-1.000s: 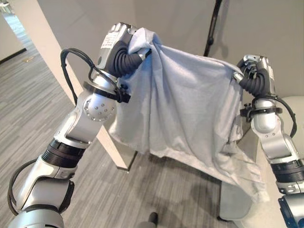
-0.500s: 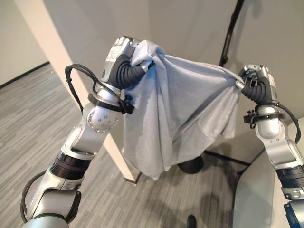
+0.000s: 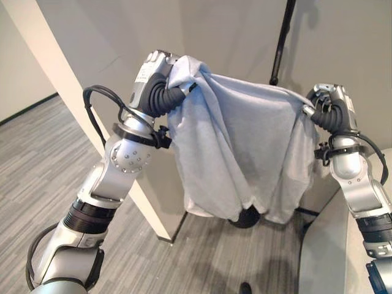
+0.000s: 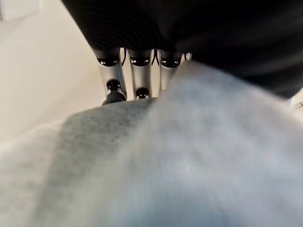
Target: Hang the clothes on the sofa on the clothes rack.
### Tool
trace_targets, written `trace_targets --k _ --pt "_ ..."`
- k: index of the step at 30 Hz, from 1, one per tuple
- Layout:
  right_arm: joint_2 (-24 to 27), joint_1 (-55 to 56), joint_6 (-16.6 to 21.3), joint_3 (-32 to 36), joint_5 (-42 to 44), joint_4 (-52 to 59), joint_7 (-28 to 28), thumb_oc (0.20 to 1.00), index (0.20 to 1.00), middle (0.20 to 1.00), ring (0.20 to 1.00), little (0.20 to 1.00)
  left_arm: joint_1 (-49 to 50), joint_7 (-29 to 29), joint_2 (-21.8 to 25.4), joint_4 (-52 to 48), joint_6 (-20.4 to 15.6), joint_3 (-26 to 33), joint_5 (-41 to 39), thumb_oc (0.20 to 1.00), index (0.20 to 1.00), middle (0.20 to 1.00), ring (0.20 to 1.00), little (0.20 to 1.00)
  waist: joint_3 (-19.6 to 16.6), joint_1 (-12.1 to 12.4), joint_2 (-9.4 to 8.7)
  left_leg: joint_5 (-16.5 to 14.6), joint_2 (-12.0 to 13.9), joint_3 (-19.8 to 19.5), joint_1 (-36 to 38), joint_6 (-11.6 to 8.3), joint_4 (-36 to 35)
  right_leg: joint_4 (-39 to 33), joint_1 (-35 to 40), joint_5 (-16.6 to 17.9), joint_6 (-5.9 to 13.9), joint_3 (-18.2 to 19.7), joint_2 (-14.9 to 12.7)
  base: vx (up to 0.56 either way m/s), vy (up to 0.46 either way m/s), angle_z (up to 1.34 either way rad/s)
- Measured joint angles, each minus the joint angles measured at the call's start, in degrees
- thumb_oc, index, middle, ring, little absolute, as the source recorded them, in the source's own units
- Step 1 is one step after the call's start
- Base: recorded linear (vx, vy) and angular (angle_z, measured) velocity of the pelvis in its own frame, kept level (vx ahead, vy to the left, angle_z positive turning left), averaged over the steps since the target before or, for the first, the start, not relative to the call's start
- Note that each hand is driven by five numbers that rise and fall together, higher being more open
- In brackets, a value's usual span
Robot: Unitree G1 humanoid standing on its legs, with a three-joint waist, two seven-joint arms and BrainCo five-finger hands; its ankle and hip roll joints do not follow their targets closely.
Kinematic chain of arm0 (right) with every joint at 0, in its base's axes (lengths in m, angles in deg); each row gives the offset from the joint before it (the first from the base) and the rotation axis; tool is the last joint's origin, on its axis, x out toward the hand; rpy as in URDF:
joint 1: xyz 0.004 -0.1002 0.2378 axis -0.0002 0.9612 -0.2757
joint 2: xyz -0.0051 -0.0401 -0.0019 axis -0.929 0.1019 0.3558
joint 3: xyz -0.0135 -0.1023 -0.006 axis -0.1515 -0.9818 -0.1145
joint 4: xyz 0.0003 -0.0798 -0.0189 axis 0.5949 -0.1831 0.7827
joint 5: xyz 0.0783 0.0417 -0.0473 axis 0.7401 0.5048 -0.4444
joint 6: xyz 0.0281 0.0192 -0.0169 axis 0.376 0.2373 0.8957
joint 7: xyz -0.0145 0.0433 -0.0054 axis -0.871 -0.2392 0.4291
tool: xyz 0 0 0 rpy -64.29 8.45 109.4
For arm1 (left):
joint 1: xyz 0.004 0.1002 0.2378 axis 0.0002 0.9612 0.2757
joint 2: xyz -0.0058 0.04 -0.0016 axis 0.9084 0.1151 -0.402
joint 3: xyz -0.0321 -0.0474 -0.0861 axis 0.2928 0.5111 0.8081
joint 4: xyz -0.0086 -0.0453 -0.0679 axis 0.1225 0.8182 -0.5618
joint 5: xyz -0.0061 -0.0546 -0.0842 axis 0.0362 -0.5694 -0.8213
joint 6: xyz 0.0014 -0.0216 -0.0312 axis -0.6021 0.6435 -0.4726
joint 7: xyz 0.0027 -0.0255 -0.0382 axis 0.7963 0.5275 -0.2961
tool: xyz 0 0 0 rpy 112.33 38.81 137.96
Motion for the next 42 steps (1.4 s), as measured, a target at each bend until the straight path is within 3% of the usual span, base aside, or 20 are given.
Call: trace_targets --k 7,10,11,13,16,17,18,19,20,21,22,24,26,30,36,37,38,39,41,42 --pt "-0.1 0.0 0.0 -0.4 0.0 -0.1 0.0 0.2 0.2 0.2 0.2 0.2 0.0 0.0 0.0 0.0 0.0 0.0 0.0 0.2 0.2 0.2 0.2 0.2 -0.5 0.2 -0.16 0.2 -0.9 0.3 -0.2 0.33 0.0 0.1 -0.5 0.1 0.4 0.2 -0.8 -0.08 0.088 -0.04" --pt "0.0 -0.4 -0.2 -0.7 0.0 -0.1 0.1 0.2 0.2 0.2 0.2 0.2 -0.6 0.0 0.3 1.2 0.0 -1.4 0.0 0.2 0.2 0.2 0.2 0.2 1.2 0.2 1.98 -0.7 -0.7 0.7 -3.4 2.49 4.0 19.2 -11.9 -0.1 4.77 1.4 -0.5 0.01 0.047 -0.09" --pt "-0.5 0.2 -0.2 -1.2 0.0 -0.2 0.1 0.2 0.2 0.2 0.2 0.2 0.2 0.0 -0.2 2.1 0.2 -1.5 0.0 0.2 0.2 0.2 0.2 0.2 2.1 -0.2 2.46 -1.3 -0.9 0.5 -2.9 3.36 4.9 23.7 -12.8 -2.4 5.89 2.0 -1.7 0.18 -0.104 0.11" --pt "-0.5 0.7 -0.1 -1.6 0.0 -0.2 0.0 0.2 0.2 0.2 0.2 0.2 1.1 -0.1 -1.2 2.3 0.6 -1.6 0.0 0.2 0.2 0.2 0.2 0.2 2.4 0.2 3.0 -2.1 -1.5 -0.1 -2.6 3.28 6.0 28.9 -13.1 -6.0 5.69 3.0 -5.6 0.13 -0.123 0.11" --pt "-0.4 0.2 0.5 -1.8 0.0 0.3 0.0 0.2 0.2 0.2 0.2 0.2 1.2 0.0 1.1 1.2 0.6 -0.6 0.0 0.2 0.2 0.2 0.2 0.2 2.6 2.1 2.59 -2.1 -0.8 -0.5 -4.3 3.47 6.5 15.2 -10.0 -6.2 7.12 2.4 -14.6 0.22 -0.179 -0.01" --pt "-0.3 0.1 0.7 -1.8 -0.1 0.3 0.0 0.2 0.2 0.2 0.2 0.2 1.2 0.0 1.3 1.3 0.5 -0.4 0.0 0.2 0.2 0.2 0.2 0.2 2.8 2.4 2.58 -2.1 -0.4 -0.6 -4.3 2.96 6.6 11.8 -9.3 -5.9 8.01 1.6 -15.0 0.22 -0.155 -0.07" --pt "-0.2 0.1 0.9 -1.8 -0.1 0.3 0.0 0.2 0.2 0.2 0.2 0.2 1.0 0.0 1.4 1.4 0.5 0.1 0.0 0.2 0.2 0.2 0.2 0.2 2.7 2.1 2.08 -2.1 0.8 -1.3 -4.9 1.85 6.4 4.0 -7.1 -4.6 10.86 0.8 -14.4 0.01 0.002 0.33" --pt "-0.2 -0.2 0.9 -1.8 -0.1 0.4 0.0 0.2 0.2 0.2 0.2 0.2 0.5 0.0 2.4 1.4 0.5 0.2 0.0 0.2 0.2 0.2 0.2 0.2 3.0 0.7 0.51 -1.7 0.8 -3.1 -5.1 1.37 5.7 0.0 -5.3 -4.0 12.01 0.3 -14.4 0.0 0.0 0.73" --pt "-0.5 -0.2 0.9 -1.8 -0.1 0.4 -0.1 0.2 0.2 0.2 0.2 0.2 0.4 0.0 3.2 1.4 0.5 0.2 0.0 0.2 0.2 0.2 0.2 0.2 2.8 -0.3 -2.61 -1.2 -0.3 -3.9 -3.9 -0.25 3.9 0.1 -2.8 -4.8 11.52 -0.2 -14.7 0.16 -0.153 0.76" --pt "-0.5 -0.4 1.0 -1.7 -0.1 0.3 -0.1 0.2 0.2 0.2 0.2 0.2 0.9 0.1 3.0 1.3 0.4 0.5 0.0 0.2 0.2 0.2 0.2 0.2 3.2 0.0 -3.73 -1.4 -0.8 -4.2 -2.9 -1.74 3.4 0.5 -2.0 -1.2 9.83 1.3 -14.5 0.41 -0.448 0.57" --pt "-0.4 -0.3 0.8 -1.5 -0.1 0.1 -0.1 0.2 0.2 0.2 0.2 0.2 2.4 0.0 1.7 1.1 0.4 0.3 0.0 0.2 0.2 0.2 0.2 0.2 3.4 -0.2 -1.7 -2.0 0.6 -5.0 -2.6 -2.52 3.6 2.1 -2.0 -0.4 8.89 0.5 -13.2 0.48 -0.547 0.29" --pt "0.9 0.0 0.1 -1.6 0.0 -1.4 0.4 0.2 0.2 0.2 0.2 0.2 2.1 -0.2 -2.6 0.9 0.6 0.6 0.2 0.2 0.2 0.2 0.2 0.2 2.5 -0.3 2.32 -2.8 7.7 -4.1 -0.8 -3.31 1.2 1.7 0.7 -1.8 7.52 -3.3 -7.6 0.29 -0.44 0.41" --pt "4.1 -2.7 1.0 -1.0 0.0 0.2 0.3 0.2 0.2 0.2 0.2 0.2 -0.2 0.2 -2.7 -0.6 -0.1 1.6 0.0 0.2 0.2 0.2 0.2 0.2 1.7 -0.2 2.04 -1.3 13.1 -2.8 -1.2 -4.45 2.6 0.2 1.9 -2.7 3.64 -5.1 -1.9 0.18 -0.342 0.22" --pt "4.6 -4.3 1.3 0.9 0.2 2.1 -0.1 0.2 0.2 0.2 0.2 0.2 -0.1 0.4 -1.6 -0.1 0.1 1.8 0.0 0.2 0.2 0.2 0.2 0.2 1.2 -0.9 2.12 1.9 15.4 -2.3 -1.9 -5.56 3.4 0.2 2.4 -3.4 0.68 -6.2 0.6 0.13 -0.174 0.07" --pt "4.4 -3.3 2.2 0.0 1.2 1.4 0.1 0.2 0.2 0.2 0.2 0.2 0.6 0.4 -1.5 0.3 1.0 1.9 -0.2 0.2 0.2 0.2 0.2 0.2 1.2 -1.0 1.68 4.7 14.8 -4.0 -6.6 -8.98 14.5 1.2 3.9 -5.3 -1.0 -6.7 1.8 0.07 -0.13 0.02" --pt "4.4 -3.1 2.3 0.1 1.3 1.4 -0.1 0.2 0.2 0.2 0.2 0.2 0.3 0.4 -1.5 0.6 1.0 2.1 -0.2 0.2 0.2 0.2 0.2 0.2 1.3 -1.2 1.01 5.6 14.3 -5.1 -9.1 -10.34 18.3 2.9 3.4 -6.7 -2.23 -7.3 1.6 0.04 -0.06 0.3" --pt "4.3 -3.0 2.3 0.0 1.3 1.4 0.0 0.2 0.2 0.2 0.2 0.2 0.5 0.4 -1.5 0.8 1.1 2.2 -0.3 0.2 0.2 0.2 0.2 0.2 1.9 -1.5 -0.3 7.4 13.8 -4.4 -11.6 -9.27 24.6 2.5 5.1 -6.9 -3.1 -8.4 1.2 0.03 -0.011 0.42" --pt "4.2 -3.0 2.3 0.0 1.3 1.5 -0.1 0.2 0.2 0.2 0.2 0.2 0.6 0.5 -1.1 0.4 1.0 2.3 -0.3 0.2 0.2 0.2 0.2 0.2 2.1 -1.2 -1.8 5.2 13.9 -2.9 -13.6 -9.25 25.5 1.8 5.9 -7.1 -4.12 -8.8 0.9 0.09 0.091 0.37" --pt "3.7 -3.3 2.3 -0.1 1.3 1.5 -0.1 0.2 0.2 0.2 0.2 0.2 0.4 0.6 -0.3 0.3 1.0 2.2 -0.3 0.2 0.2 0.2 0.2 0.2 2.5 -1.1 -2.71 3.6 9.5 -0.9 -15.1 -9.0 14.6 0.2 5.7 -7.0 -3.33 -8.6 0.1 0.14 0.279 0.1" --pt "2.9 -3.8 2.3 -0.8 1.3 1.2 -0.2 0.2 0.2 0.2 0.2 0.2 0.3 0.7 -0.4 1.5 0.8 2.0 -0.3 0.2 0.2 0.2 0.2 0.2 2.7 -1.0 -2.7 3.7 5.0 0.2 -15.5 -7.93 5.7 -0.1 4.8 -6.7 -1.94 -8.0 -1.2 0.08 0.348 -0.24"
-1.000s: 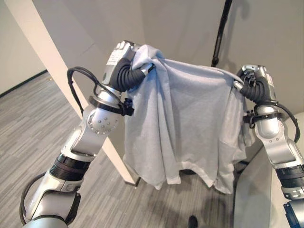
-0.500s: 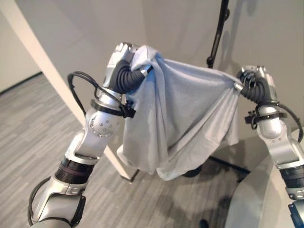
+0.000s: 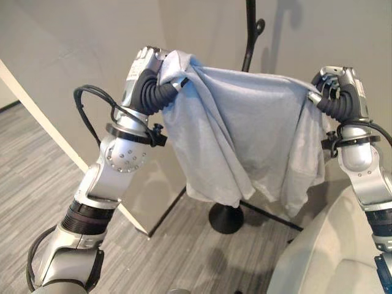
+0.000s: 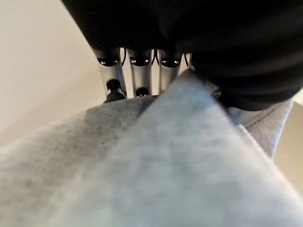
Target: Hang the clothes on the sofa on the clothes rack.
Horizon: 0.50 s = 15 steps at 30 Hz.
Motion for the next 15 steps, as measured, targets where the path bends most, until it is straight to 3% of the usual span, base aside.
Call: trace_targets --k 1,2,3,4,6,8,9,15 --pt "0.5 0.0 0.1 -0.2 0.0 0.0 0.1 0.2 0.2 0.2 0.2 0.2 -0.1 0.1 -0.2 1.4 0.1 -0.1 0.0 0.2 0.2 0.2 0.2 0.2 0.2 0.2 2.1 1.7 -2.0 1.7 0.2 2.36 -5.8 0.3 -0.4 0.0 0.07 0.0 -0.2 0.14 0.315 -0.34" --pt "0.5 1.0 -0.1 -0.1 -0.1 0.1 0.1 0.2 0.2 0.2 0.2 0.2 -0.2 0.1 -0.3 2.3 0.1 -0.9 0.0 0.2 0.2 0.2 0.2 0.2 0.0 -0.2 4.8 2.7 -1.9 3.6 0.1 3.84 -4.7 0.2 0.2 0.2 0.41 0.3 0.7 0.15 0.3 -0.37" --pt "0.4 3.0 -0.4 -0.1 -0.1 1.2 0.1 0.2 0.2 0.2 0.2 0.2 -0.5 0.1 -0.2 2.3 0.0 -2.0 0.0 0.2 0.2 0.2 0.2 0.2 -0.4 -1.2 6.09 3.2 -1.4 5.1 1.4 4.5 -1.5 0.3 1.2 -0.4 0.83 0.7 0.5 0.19 0.277 -0.29" --pt "0.3 4.2 -0.4 0.2 -0.2 2.4 0.1 0.2 0.2 0.2 0.2 0.2 -0.4 0.0 -0.4 2.4 -0.4 -2.2 0.0 0.2 0.2 0.2 0.2 0.2 -0.9 -2.2 6.6 3.2 -1.5 6.2 4.2 5.91 -3.5 0.7 1.9 -1.0 1.86 1.3 -0.5 0.1 0.198 -0.44" --pt "0.4 5.0 -0.4 1.5 -0.4 2.7 0.1 0.2 0.2 0.2 0.2 0.2 -0.4 -0.2 -0.2 2.2 -0.3 -2.2 0.0 0.2 0.2 0.2 0.2 0.2 -1.3 -2.3 5.47 3.4 -4.9 9.3 6.8 8.67 -5.8 1.1 1.7 -0.9 4.19 3.3 -4.5 0.08 0.179 -0.5" --pt "0.4 5.4 -0.4 1.6 -0.7 2.7 0.3 0.2 0.2 0.2 0.2 0.2 -0.2 -0.3 0.0 1.8 -0.2 -2.0 0.0 0.2 0.2 0.2 0.2 0.2 -1.6 -2.1 4.9 2.9 -6.4 10.3 7.0 9.51 -5.8 0.7 1.7 -0.9 4.59 3.3 -6.1 0.06 0.103 -0.19" --pt "0.3 5.4 -0.4 1.6 -0.7 2.7 0.4 0.2 0.2 0.2 0.2 0.2 -0.2 -0.4 0.2 1.8 -0.2 -1.9 0.0 0.2 0.2 0.2 0.2 0.2 -1.7 -1.8 4.46 2.7 -7.1 10.6 7.1 9.8 -5.8 0.0 1.9 0.0 6.69 3.3 -7.0 0.05 0.057 -0.06" --pt "-1.9 5.4 -0.4 1.6 -1.3 2.7 1.6 0.2 0.2 0.2 0.2 0.2 2.2 -0.6 0.6 0.5 -0.2 -0.1 0.2 0.2 0.2 0.2 0.2 0.2 -1.4 -0.6 3.56 2.0 -6.9 11.1 8.9 9.52 -5.8 0.2 3.4 -1.1 7.93 4.3 -6.8 0.05 0.02 -0.06"
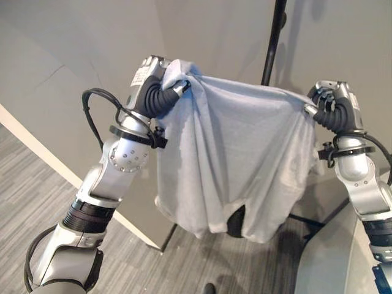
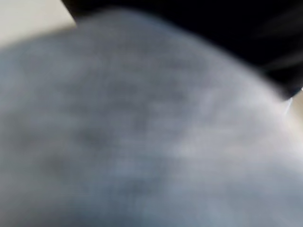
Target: Hang the clothes on the sofa on the clothes rack.
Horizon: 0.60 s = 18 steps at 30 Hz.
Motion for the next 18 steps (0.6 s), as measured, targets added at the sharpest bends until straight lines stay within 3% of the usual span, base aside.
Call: trace_targets --k 6,14,18 --pt "-1.0 1.6 0.1 0.5 -0.1 0.6 0.0 0.2 0.2 0.2 0.2 0.2 2.5 -0.1 0.0 -2.6 0.0 1.5 0.2 0.2 0.2 0.2 0.2 0.2 -0.3 -0.1 0.09 -0.6 1.6 0.1 0.7 -0.66 -0.3 -0.2 0.4 -0.5 -1.07 0.6 1.6 0.02 -0.001 -0.06" --pt "-1.1 3.6 1.0 4.1 -1.8 7.9 -0.6 0.2 0.2 0.2 0.2 0.2 2.6 0.4 0.1 -9.3 -0.5 6.6 2.6 0.2 0.2 0.2 0.2 0.2 -0.9 -0.1 0.23 -0.4 1.9 0.2 1.1 -0.46 0.0 0.0 0.7 -0.5 -1.25 0.5 1.8 0.0 0.0 0.0" --pt "-1.0 2.3 1.1 4.2 -2.1 8.4 -1.7 0.2 0.2 0.2 0.2 0.2 2.0 0.9 3.2 -10.5 -0.9 7.0 4.7 0.2 0.2 0.2 0.2 0.2 -1.2 -0.2 0.3 -0.5 1.9 0.2 1.5 -0.56 0.0 -0.1 1.2 -0.6 -1.2 0.4 1.8 0.0 0.0 0.0"
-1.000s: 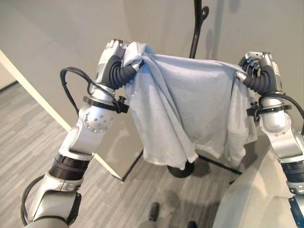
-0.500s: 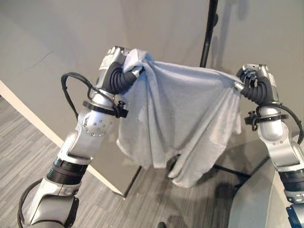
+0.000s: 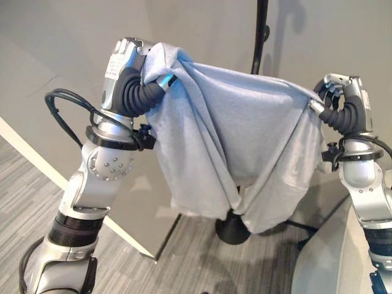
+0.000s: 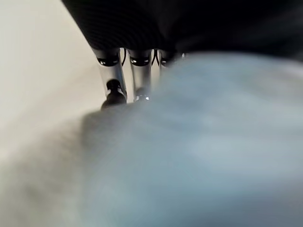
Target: Hang the clothes on the sofa on the clothes rack.
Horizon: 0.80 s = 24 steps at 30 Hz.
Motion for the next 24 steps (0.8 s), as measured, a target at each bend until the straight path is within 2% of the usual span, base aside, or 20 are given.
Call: trace_targets --k 4,8,11,13,16,18,24 --pt "1.1 -3.4 0.1 -0.1 0.0 -0.3 -1.4 0.2 0.2 0.2 0.2 0.2 -6.2 1.3 4.0 0.7 -0.1 -0.1 1.8 0.2 0.2 0.2 0.2 0.2 -1.1 0.0 0.17 -0.5 0.1 -0.1 0.1 -0.67 -0.3 -0.2 0.1 -0.1 -0.11 0.0 0.0 0.0 0.0 0.0" --pt "3.7 -7.8 0.1 -0.8 0.1 -1.2 -2.5 0.2 0.2 0.2 0.2 0.2 -14.1 3.3 7.2 4.2 0.0 -3.5 1.9 0.2 0.2 0.2 0.2 0.2 -3.0 0.0 0.39 -0.6 0.0 -0.1 0.0 -0.71 -0.3 -0.2 0.0 -0.1 -0.09 0.0 0.0 0.0 0.0 0.0" --pt "8.6 -14.7 -0.2 -3.8 1.0 -6.4 -2.7 0.2 0.2 0.2 0.2 0.2 -23.0 4.4 11.3 9.4 0.0 -10.4 2.2 0.2 0.2 0.2 0.2 0.2 -3.6 -0.1 0.49 -0.4 0.0 -0.2 0.0 -0.56 -0.3 -0.2 0.1 -0.1 -0.1 -0.1 0.0 0.0 0.0 0.0" --pt "9.6 -17.5 -0.7 -5.1 2.1 -9.0 -2.8 0.2 0.2 0.2 0.2 0.2 -25.7 4.7 11.4 11.7 0.1 -12.5 2.3 0.2 0.2 0.2 0.2 0.2 -4.3 -0.2 0.64 -0.4 0.0 -0.2 0.1 -0.45 -0.3 -0.2 0.0 -0.1 -0.09 -0.1 0.0 0.03 0.003 0.0" --pt "12.4 -23.6 -1.2 -10.7 4.4 -17.0 -3.7 0.2 0.2 0.2 0.2 0.2 -33.0 6.0 12.4 17.6 0.1 -20.5 2.4 0.2 0.2 0.2 0.2 0.2 -5.2 -0.6 0.65 -0.4 0.1 -0.1 0.1 -0.6 -0.1 -0.2 -0.2 -0.2 -0.11 -0.1 0.1 0.02 0.004 0.0" --pt "14.8 -30.1 -2.2 -17.0 5.6 -24.3 -3.5 0.2 0.2 0.2 0.2 0.2 -40.2 6.6 12.6 24.7 0.2 -28.0 2.4 0.2 0.2 0.2 0.2 0.2 -5.3 -1.2 0.67 -0.5 0.1 -0.3 0.0 -0.64 -0.3 -0.2 0.0 -0.2 -0.12 -0.4 0.1 0.03 0.002 0.01" --pt "14.6 -43.0 -3.5 -29.0 10.6 -38.0 -3.4 0.2 0.2 0.2 0.2 0.2 -48.5 7.4 11.0 37.5 1.4 -38.4 2.1 0.2 0.2 0.2 0.2 0.2 -5.8 -1.9 1.04 -0.4 0.3 0.2 0.0 -0.48 0.0 -0.1 -0.4 -0.2 -0.13 0.1 0.2 0.0 0.003 -0.04"
